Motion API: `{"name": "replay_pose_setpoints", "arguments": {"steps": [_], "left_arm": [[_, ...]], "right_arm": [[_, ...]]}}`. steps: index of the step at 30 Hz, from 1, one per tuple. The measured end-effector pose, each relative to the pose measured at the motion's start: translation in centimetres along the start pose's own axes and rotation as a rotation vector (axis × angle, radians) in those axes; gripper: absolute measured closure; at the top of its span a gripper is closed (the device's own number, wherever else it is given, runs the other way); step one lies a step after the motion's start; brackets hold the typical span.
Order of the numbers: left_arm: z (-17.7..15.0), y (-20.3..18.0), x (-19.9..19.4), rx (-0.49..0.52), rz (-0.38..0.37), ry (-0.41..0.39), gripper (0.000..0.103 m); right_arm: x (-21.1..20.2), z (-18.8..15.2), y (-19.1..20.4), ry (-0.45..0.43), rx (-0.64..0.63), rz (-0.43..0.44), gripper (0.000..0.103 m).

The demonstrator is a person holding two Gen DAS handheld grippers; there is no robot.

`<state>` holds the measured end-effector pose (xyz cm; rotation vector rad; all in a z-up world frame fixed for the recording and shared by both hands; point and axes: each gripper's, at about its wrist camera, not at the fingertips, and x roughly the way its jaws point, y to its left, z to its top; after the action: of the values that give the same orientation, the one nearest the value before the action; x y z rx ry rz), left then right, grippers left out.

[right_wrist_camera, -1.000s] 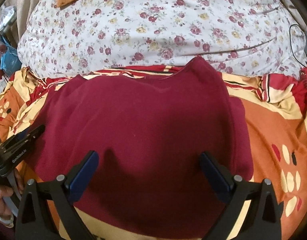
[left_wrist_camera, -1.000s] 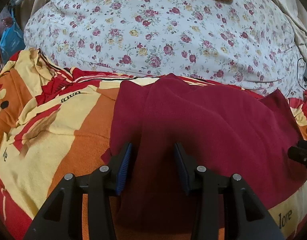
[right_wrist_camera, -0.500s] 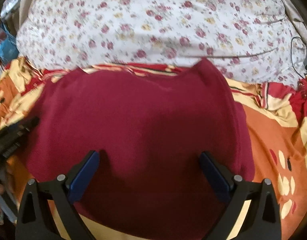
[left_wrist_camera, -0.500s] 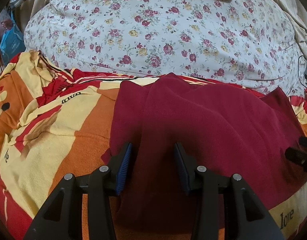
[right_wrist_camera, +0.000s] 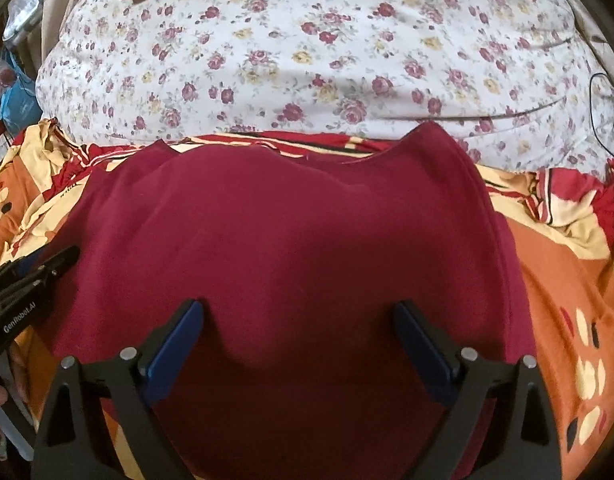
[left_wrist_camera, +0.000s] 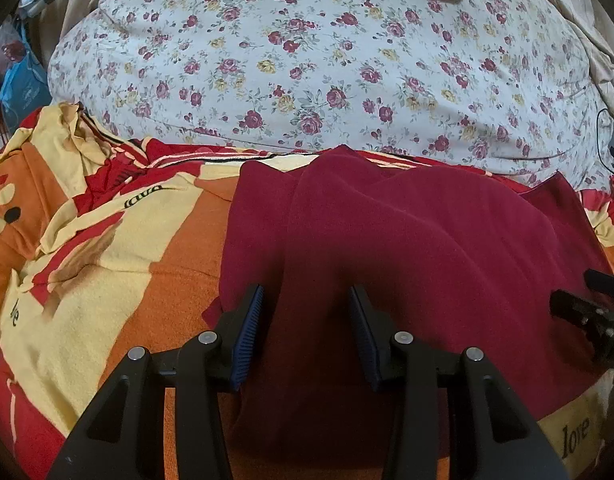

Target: Fold small clothes

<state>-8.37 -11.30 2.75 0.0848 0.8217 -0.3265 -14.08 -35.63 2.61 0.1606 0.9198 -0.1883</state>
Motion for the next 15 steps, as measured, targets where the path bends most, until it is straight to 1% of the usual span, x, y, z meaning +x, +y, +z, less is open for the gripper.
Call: {"name": "replay_pose_setpoints", "arguments": {"steps": [8,15], "left_arm": [[0.00,0.01,-0.05,-0.006,-0.011,-0.001,0.069],[-0.03,0.13,-0.02,-0.016,-0.024,-0.002,0.069]], "right_arm": [[0.17,-0.56,0.18,-0.014,-0.012,-0.004,0.001],[0.24,-0.68,0.18,-0.019,-0.019,-0.001,0.000]]}}
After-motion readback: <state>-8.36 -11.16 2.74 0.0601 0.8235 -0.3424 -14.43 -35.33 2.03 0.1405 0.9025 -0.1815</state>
